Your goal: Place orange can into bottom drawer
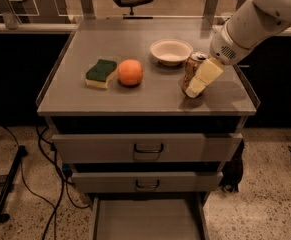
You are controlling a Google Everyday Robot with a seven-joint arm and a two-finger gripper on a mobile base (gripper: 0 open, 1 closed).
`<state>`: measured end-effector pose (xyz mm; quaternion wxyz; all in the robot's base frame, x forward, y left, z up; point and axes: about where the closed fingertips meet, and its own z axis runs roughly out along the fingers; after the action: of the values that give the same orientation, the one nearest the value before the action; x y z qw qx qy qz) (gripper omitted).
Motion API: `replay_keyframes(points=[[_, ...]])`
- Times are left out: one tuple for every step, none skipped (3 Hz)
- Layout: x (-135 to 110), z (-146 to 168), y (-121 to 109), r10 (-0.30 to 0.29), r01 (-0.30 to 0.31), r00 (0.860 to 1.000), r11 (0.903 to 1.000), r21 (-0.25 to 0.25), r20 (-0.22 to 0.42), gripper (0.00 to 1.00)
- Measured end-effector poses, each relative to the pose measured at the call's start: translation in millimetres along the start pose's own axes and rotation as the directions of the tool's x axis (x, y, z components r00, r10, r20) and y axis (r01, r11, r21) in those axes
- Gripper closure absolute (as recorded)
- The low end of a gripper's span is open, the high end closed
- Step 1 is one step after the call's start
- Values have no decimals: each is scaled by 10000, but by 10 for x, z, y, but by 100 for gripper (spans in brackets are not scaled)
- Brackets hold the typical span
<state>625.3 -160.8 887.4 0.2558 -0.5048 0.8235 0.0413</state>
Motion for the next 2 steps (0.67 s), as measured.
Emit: replay_keyframes(points=[[-20, 59, -58, 15, -12, 9999, 9999, -172, 127, 0], [2, 69, -115, 80, -76, 9998, 9997, -213, 206, 0]])
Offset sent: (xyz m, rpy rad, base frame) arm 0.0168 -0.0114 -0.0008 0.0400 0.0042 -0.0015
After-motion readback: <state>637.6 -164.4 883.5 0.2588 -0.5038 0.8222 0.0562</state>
